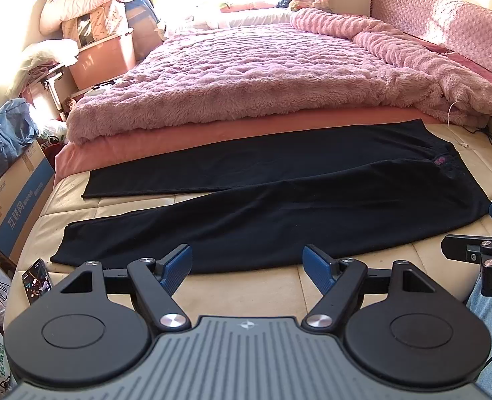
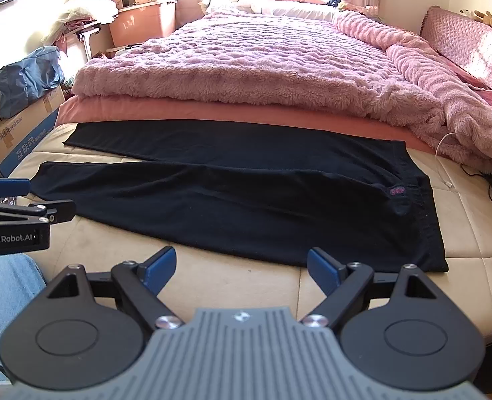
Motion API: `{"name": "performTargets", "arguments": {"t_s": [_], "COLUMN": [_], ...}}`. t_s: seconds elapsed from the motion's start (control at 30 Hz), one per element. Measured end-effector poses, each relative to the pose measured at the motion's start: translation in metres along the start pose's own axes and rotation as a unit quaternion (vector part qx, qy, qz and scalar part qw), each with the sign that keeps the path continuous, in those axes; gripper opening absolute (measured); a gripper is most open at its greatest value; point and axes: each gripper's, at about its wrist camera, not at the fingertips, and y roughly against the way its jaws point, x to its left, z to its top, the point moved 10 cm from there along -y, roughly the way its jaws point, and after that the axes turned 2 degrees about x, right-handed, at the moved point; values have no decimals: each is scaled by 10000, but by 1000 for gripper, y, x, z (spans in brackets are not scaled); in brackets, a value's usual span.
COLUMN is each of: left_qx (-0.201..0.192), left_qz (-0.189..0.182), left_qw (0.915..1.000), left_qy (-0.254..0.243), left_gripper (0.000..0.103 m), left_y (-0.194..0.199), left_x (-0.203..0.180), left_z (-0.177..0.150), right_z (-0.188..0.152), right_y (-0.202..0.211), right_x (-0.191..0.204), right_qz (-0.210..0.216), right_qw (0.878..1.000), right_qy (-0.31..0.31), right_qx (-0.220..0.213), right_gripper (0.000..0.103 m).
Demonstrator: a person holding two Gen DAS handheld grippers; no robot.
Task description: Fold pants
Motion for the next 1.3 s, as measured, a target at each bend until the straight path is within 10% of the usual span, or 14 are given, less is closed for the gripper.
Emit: {"name": "performTargets", "arguments": {"t_s": [1.3], "left_qx": [-19], "left_qz": [-17], "left_qw": [10000], "left_qy": [10], "left_gripper": [89], "left_y": [2], "left_x": [-1], "left_z": [2], "right_z": [2], "right_y": [4], "right_x": [-1], "right_qz": [-17], "right_qw": [10000], "right_qy": [-20], "right_qx": [-27], "right_gripper": [82]}}
